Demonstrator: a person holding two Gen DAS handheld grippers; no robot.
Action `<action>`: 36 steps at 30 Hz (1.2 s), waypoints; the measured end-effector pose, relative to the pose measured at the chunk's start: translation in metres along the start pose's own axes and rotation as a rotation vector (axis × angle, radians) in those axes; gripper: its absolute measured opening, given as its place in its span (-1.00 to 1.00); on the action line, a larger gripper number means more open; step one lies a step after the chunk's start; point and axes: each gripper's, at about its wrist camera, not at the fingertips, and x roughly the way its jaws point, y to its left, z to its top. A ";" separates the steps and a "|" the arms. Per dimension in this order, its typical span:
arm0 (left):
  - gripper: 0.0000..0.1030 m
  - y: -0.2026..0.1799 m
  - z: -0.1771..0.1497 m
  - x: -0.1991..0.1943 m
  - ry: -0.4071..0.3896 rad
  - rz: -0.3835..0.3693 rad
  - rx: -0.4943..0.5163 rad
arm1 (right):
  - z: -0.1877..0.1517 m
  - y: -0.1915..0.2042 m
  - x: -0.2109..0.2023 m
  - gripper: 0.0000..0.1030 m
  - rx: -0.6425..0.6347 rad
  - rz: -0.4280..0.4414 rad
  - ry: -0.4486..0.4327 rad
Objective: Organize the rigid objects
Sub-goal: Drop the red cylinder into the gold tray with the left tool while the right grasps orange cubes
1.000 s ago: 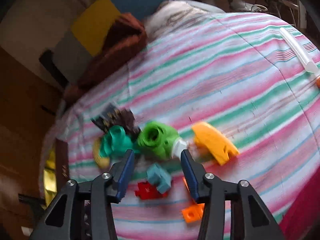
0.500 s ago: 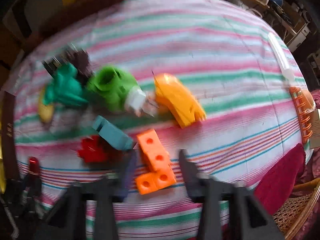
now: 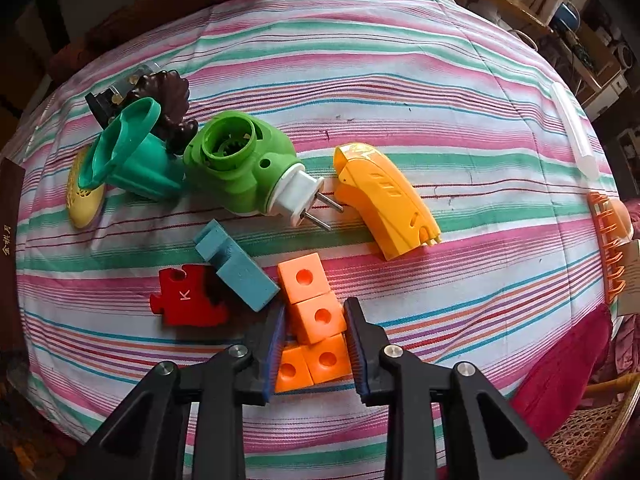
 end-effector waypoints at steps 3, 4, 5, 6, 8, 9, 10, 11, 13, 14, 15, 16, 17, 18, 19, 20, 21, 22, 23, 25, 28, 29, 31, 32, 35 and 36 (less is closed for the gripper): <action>-0.53 0.055 0.017 0.011 0.023 0.075 -0.091 | -0.001 0.003 -0.001 -0.45 -0.003 -0.006 -0.003; -0.53 0.071 0.022 0.016 0.036 0.095 -0.117 | 0.000 0.004 0.000 -0.45 -0.003 -0.007 -0.004; -0.53 0.085 0.026 0.022 0.047 0.110 -0.135 | -0.001 0.005 -0.001 -0.45 -0.003 -0.008 -0.005; -0.53 0.098 0.030 0.028 0.055 0.133 -0.149 | -0.002 0.005 -0.002 -0.45 -0.002 -0.007 -0.006; -0.53 0.115 0.037 0.044 0.082 0.163 -0.145 | -0.002 0.003 -0.003 -0.45 -0.003 -0.006 -0.006; -0.53 0.121 0.039 0.053 0.097 0.190 -0.144 | -0.002 0.003 -0.003 -0.45 -0.003 -0.007 -0.006; -0.53 0.128 0.041 0.063 0.119 0.217 -0.138 | -0.002 0.002 -0.003 -0.45 -0.003 -0.006 -0.006; -0.53 0.133 0.042 0.069 0.130 0.226 -0.135 | -0.002 0.001 -0.003 -0.45 -0.004 -0.006 -0.006; -0.53 0.141 0.045 0.082 0.144 0.254 -0.140 | 0.000 -0.002 -0.002 -0.45 -0.004 -0.005 -0.006; -0.53 0.146 0.048 0.087 0.149 0.268 -0.139 | 0.000 -0.002 -0.002 -0.45 -0.005 -0.001 -0.003; -0.52 0.150 0.050 0.090 0.146 0.291 -0.136 | 0.000 -0.002 -0.002 -0.45 -0.006 -0.002 -0.003; -0.52 0.152 0.051 0.093 0.142 0.312 -0.131 | 0.000 -0.003 -0.001 -0.45 -0.007 -0.002 -0.003; -0.51 0.153 0.051 0.094 0.139 0.329 -0.123 | 0.001 -0.003 -0.001 -0.45 -0.008 -0.003 -0.003; -0.45 0.154 0.054 0.095 0.137 0.339 -0.120 | 0.001 -0.003 -0.001 -0.45 -0.010 -0.004 -0.003; -0.40 0.155 0.055 0.094 0.137 0.349 -0.118 | 0.001 -0.002 -0.001 -0.45 -0.010 -0.005 -0.003; -0.35 0.156 0.053 0.090 0.133 0.346 -0.121 | 0.001 -0.001 -0.001 -0.45 -0.011 -0.007 -0.004; -0.33 0.156 0.053 0.085 0.123 0.338 -0.124 | 0.001 0.000 -0.001 -0.45 -0.012 -0.008 -0.004; -0.33 0.155 0.051 0.078 0.107 0.338 -0.123 | 0.001 0.000 0.000 -0.45 -0.013 -0.008 -0.004; -0.32 0.154 0.050 0.073 0.094 0.342 -0.120 | 0.001 0.001 0.000 -0.45 -0.014 -0.009 -0.005; -0.32 0.148 0.043 0.051 0.049 0.340 -0.124 | 0.001 0.002 0.001 -0.45 -0.016 -0.014 -0.005; -0.25 0.137 0.031 0.022 -0.007 0.327 -0.129 | 0.001 0.005 0.001 -0.45 -0.023 -0.023 -0.009; -0.23 0.132 0.024 0.012 -0.022 0.331 -0.132 | 0.000 0.006 0.001 -0.45 -0.026 -0.027 -0.012; -0.23 0.119 0.011 -0.005 -0.047 0.305 -0.139 | -0.001 0.009 0.001 -0.45 -0.032 -0.035 -0.018; -0.21 0.111 0.002 -0.013 -0.058 0.290 -0.143 | -0.002 0.011 0.000 -0.45 -0.034 -0.038 -0.022; -0.20 0.094 -0.017 -0.024 -0.065 0.267 -0.150 | -0.004 0.015 -0.004 -0.46 -0.038 -0.051 -0.035; -0.20 0.088 -0.022 -0.027 -0.067 0.259 -0.153 | -0.005 0.016 -0.007 -0.46 -0.042 -0.056 -0.046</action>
